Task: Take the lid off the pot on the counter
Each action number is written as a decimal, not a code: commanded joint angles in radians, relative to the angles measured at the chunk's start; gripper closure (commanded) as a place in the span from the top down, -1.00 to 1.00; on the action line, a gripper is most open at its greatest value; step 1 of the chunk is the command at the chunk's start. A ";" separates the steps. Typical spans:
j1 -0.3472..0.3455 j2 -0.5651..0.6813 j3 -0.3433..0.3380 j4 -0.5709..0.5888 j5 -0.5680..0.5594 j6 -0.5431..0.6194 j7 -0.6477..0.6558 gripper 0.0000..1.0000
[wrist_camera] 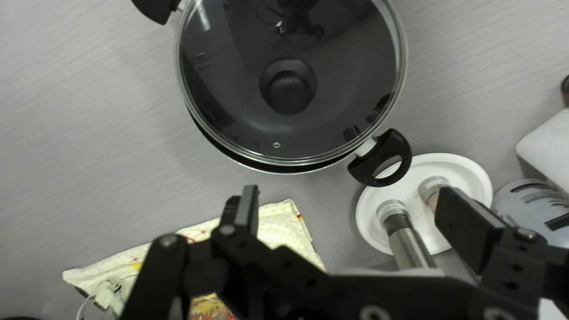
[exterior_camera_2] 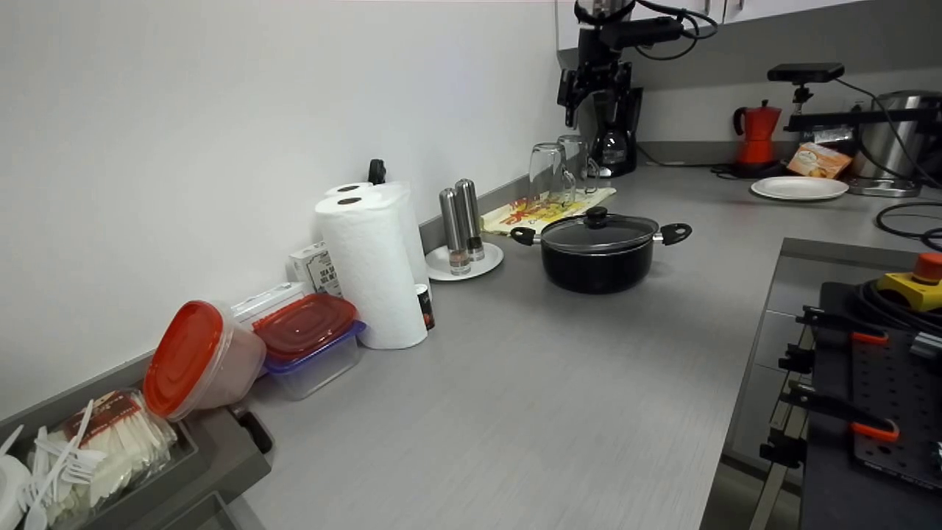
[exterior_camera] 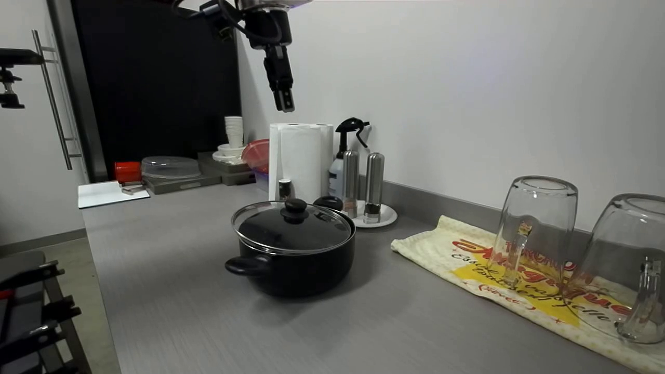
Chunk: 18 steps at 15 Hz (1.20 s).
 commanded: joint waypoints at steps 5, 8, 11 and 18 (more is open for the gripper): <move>0.003 0.090 -0.054 -0.018 -0.060 0.053 0.108 1.00; 0.009 0.110 -0.054 -0.037 -0.035 0.045 0.124 1.00; 0.015 0.134 -0.054 -0.046 -0.029 0.043 0.139 1.00; 0.038 0.241 -0.051 0.024 -0.028 0.053 0.135 1.00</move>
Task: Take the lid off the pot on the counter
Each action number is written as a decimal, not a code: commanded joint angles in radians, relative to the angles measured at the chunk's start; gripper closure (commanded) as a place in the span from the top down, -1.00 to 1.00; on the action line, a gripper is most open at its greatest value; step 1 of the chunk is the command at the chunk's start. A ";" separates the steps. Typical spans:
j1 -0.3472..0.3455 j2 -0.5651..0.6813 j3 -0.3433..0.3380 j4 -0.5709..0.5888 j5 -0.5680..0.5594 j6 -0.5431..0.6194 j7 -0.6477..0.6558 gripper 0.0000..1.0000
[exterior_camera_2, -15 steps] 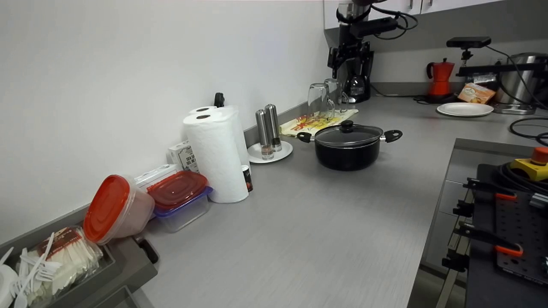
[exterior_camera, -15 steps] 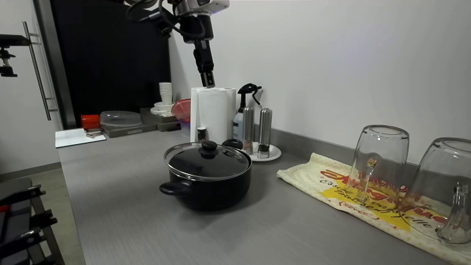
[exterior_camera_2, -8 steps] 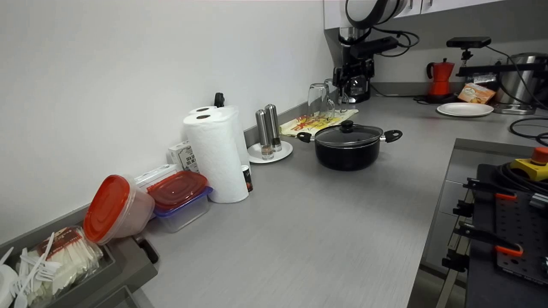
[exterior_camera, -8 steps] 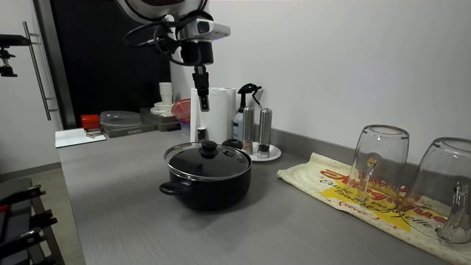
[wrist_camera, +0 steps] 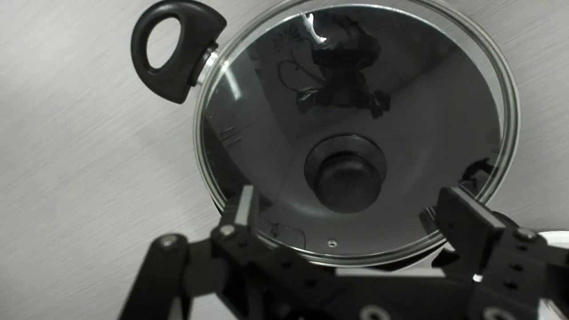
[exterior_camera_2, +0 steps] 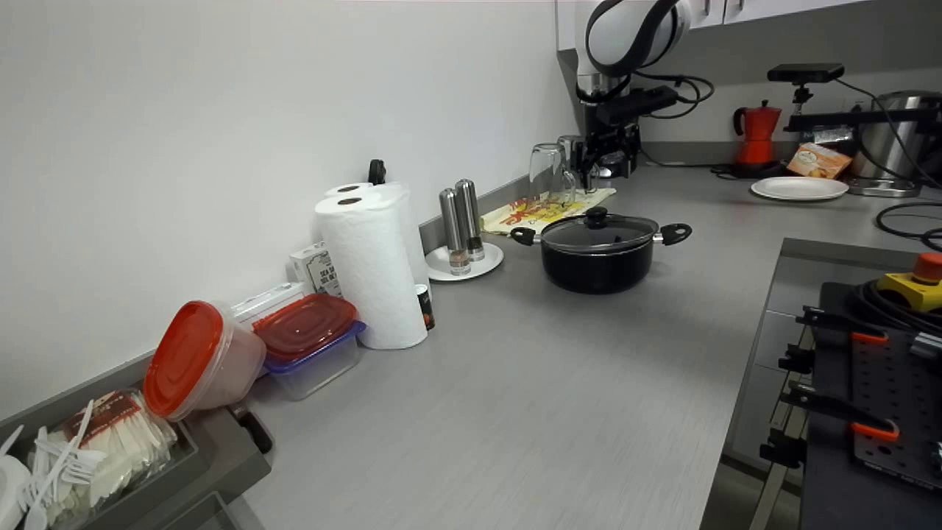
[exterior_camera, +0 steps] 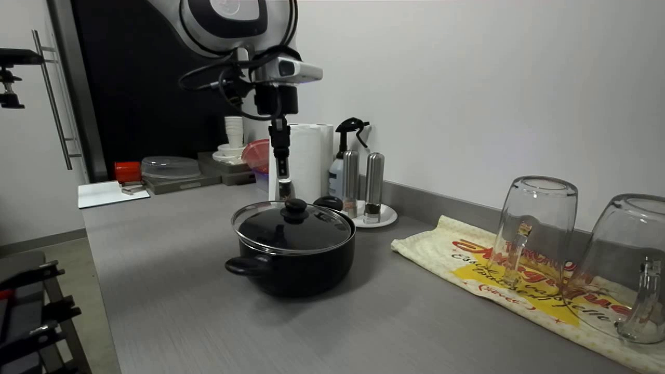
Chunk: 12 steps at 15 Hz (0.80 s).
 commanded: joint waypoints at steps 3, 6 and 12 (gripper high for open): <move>0.025 0.121 -0.006 0.118 0.017 0.016 0.004 1.00; 0.024 0.181 -0.014 0.182 0.018 0.011 -0.003 1.00; 0.015 0.253 -0.038 0.276 0.022 -0.008 -0.013 1.00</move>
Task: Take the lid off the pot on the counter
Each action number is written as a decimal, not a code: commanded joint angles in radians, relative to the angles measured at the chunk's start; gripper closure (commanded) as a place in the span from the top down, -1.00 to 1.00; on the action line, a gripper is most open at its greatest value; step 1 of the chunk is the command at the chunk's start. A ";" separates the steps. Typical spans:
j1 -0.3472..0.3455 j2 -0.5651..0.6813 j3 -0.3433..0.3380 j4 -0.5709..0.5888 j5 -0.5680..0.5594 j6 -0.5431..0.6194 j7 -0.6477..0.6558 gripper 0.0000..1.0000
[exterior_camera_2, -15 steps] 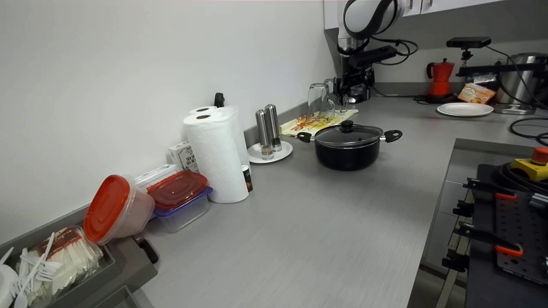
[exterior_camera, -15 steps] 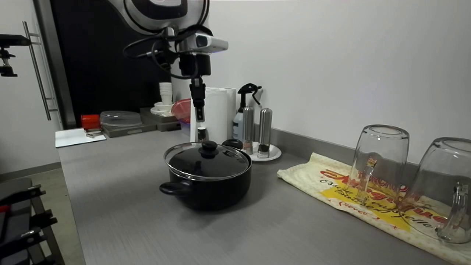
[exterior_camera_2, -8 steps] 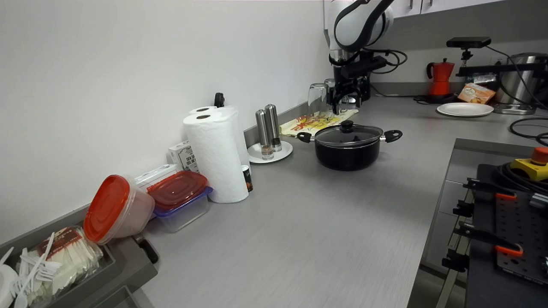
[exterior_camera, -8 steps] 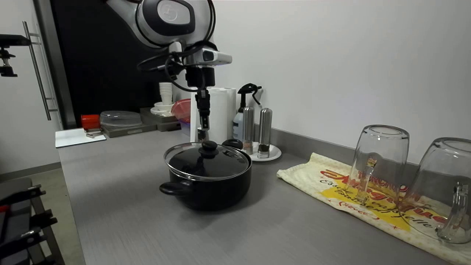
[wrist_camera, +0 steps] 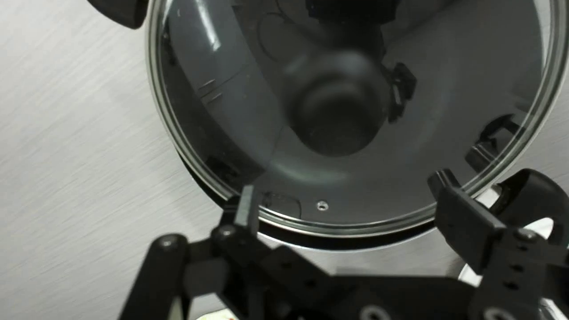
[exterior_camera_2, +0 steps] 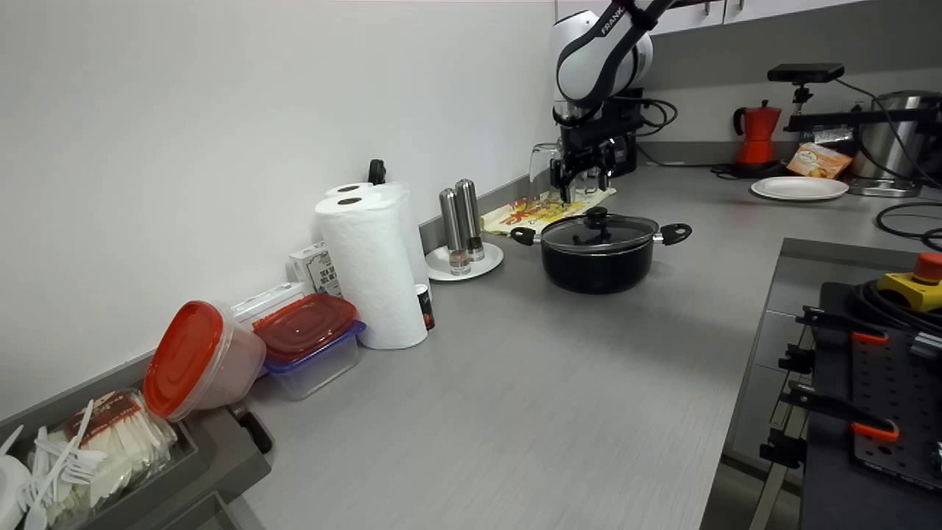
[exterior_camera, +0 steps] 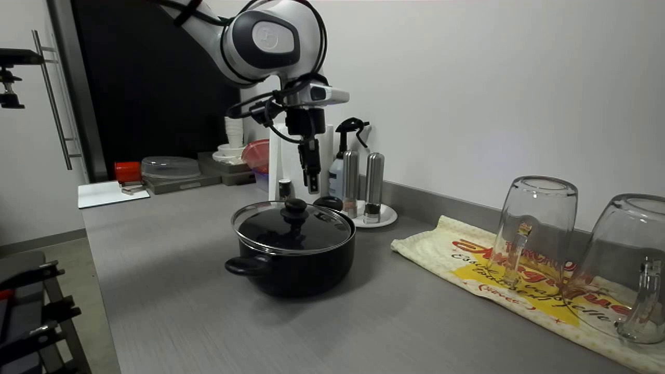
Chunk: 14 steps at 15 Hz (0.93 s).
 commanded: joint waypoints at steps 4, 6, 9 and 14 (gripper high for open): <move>-0.008 0.052 -0.010 0.093 0.054 -0.054 -0.033 1.00; -0.011 0.054 -0.006 0.102 0.077 -0.080 -0.042 1.00; -0.013 0.055 -0.003 0.115 0.107 -0.144 -0.054 1.00; -0.013 0.048 -0.010 0.106 0.109 -0.202 -0.058 1.00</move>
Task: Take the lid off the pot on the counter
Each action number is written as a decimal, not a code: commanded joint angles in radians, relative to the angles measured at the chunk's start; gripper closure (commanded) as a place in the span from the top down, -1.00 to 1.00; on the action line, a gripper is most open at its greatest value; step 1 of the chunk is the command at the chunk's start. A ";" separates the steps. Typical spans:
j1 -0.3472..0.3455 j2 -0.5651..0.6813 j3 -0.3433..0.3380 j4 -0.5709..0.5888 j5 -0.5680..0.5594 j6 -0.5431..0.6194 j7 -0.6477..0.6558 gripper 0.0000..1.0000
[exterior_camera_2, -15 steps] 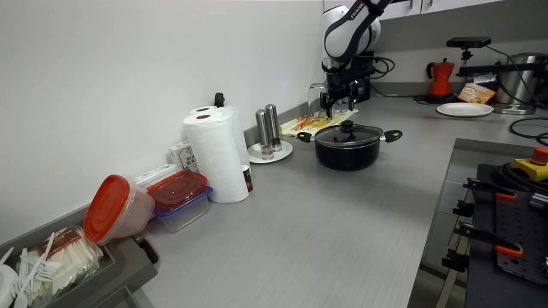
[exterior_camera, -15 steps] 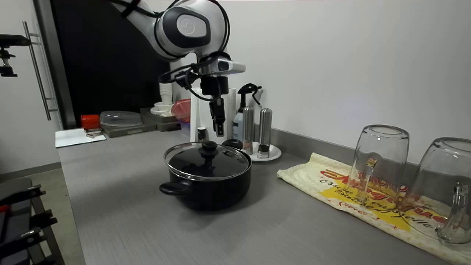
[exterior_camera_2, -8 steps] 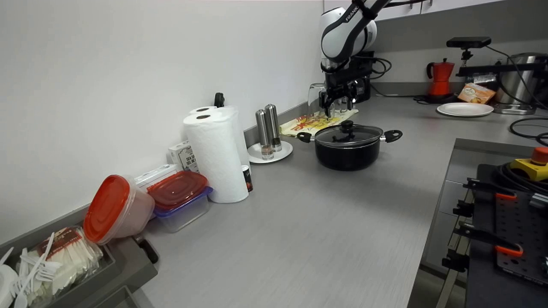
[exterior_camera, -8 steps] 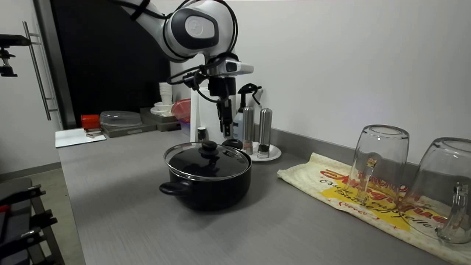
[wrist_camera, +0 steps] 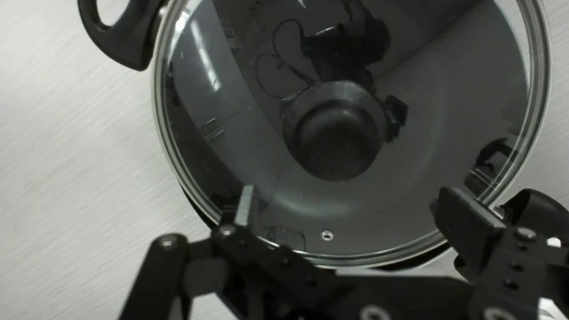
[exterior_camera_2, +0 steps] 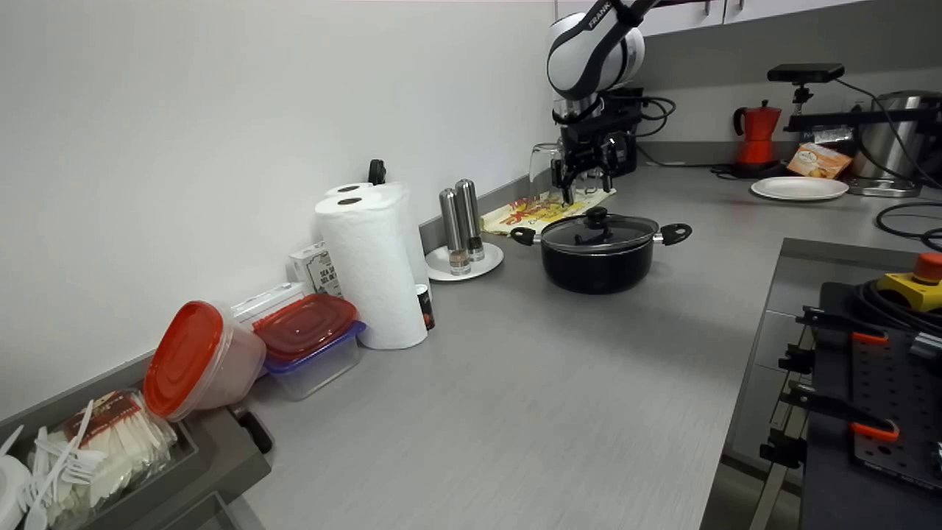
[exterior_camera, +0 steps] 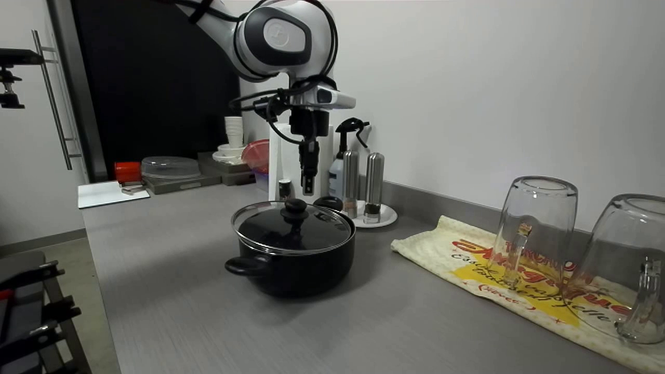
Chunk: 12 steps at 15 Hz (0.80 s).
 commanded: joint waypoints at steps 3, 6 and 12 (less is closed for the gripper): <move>-0.012 0.002 -0.002 -0.005 0.019 -0.060 -0.028 1.00; -0.018 0.003 -0.001 -0.012 0.026 -0.072 -0.027 1.00; -0.021 0.006 0.008 -0.031 0.063 -0.085 -0.027 1.00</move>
